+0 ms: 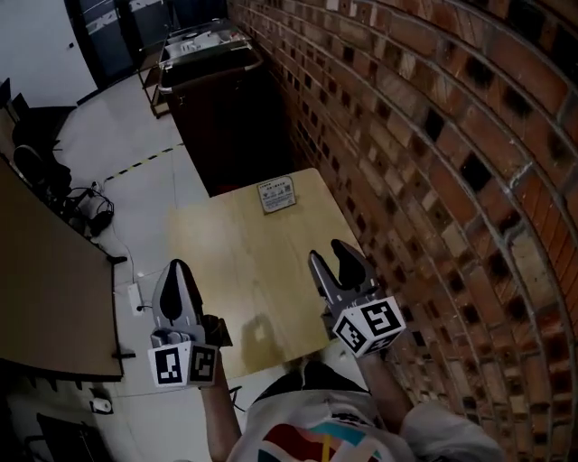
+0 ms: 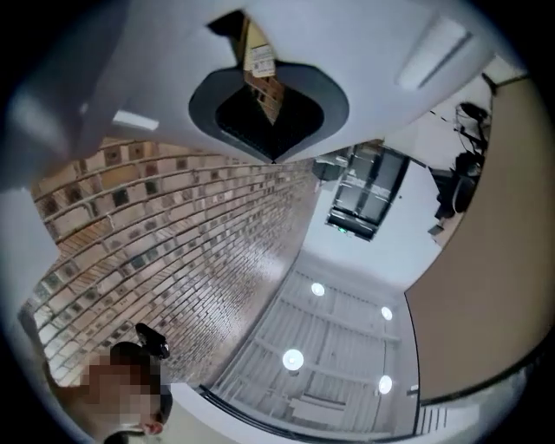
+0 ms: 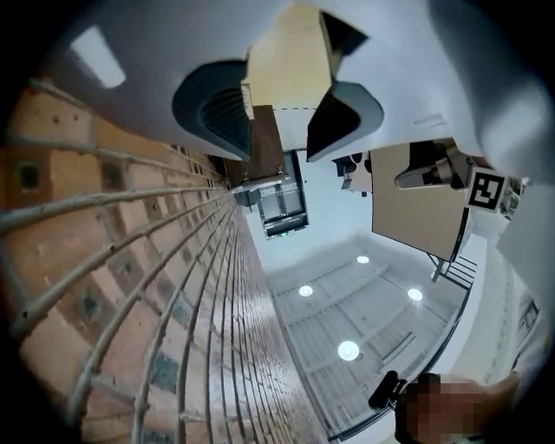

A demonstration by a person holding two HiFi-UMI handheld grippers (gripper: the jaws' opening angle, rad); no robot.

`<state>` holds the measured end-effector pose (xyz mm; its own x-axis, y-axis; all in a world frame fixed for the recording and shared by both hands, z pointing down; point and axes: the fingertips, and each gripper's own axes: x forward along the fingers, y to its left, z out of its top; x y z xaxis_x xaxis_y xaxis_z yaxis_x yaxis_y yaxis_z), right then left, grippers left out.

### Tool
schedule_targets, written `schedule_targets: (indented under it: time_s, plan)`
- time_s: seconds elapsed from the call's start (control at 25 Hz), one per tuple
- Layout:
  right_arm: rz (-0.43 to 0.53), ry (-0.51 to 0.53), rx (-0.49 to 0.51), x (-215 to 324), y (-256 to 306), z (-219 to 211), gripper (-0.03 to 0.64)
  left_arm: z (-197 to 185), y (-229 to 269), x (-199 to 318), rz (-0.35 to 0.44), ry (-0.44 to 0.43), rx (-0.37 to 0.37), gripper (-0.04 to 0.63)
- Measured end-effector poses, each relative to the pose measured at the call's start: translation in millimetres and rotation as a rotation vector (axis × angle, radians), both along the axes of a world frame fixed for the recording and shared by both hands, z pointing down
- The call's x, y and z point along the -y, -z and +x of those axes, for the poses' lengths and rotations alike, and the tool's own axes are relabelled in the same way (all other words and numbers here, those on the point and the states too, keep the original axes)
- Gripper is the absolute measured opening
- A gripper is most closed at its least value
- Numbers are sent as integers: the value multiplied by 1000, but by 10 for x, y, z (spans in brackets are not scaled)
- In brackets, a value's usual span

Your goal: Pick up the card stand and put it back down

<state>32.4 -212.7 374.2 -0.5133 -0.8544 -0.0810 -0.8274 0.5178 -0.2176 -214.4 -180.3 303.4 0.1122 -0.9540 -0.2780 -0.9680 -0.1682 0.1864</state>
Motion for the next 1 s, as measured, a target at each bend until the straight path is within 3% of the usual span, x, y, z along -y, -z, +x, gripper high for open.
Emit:
schedule_targets:
  time_s: [0.12,0.36,0.48,0.56,0.84,1.0]
  plan:
    - [-71,13,-4,295,-190,-95,268,86,-71,300,-26,-39,11,6]
    - [-79,30,-66,896,-312,-327,313,81,-65,629,-19,-30,-15,5]
    - [-99,25,-143,1476,-473,-509,442,123,-185,738,-47,-48,-15,6]
    - [-128,21,-216,1906,-616,-640,575,138,-288,800,-77,-59,-17,6]
    - [-313,-1,-434,3049,-1553,-942,577,-30,-698,929,-185,-27,-34,5]
    - [-398,-33,-441,3270,-1987,-945,577,-199,-880,1004,-240,11,-39,5]
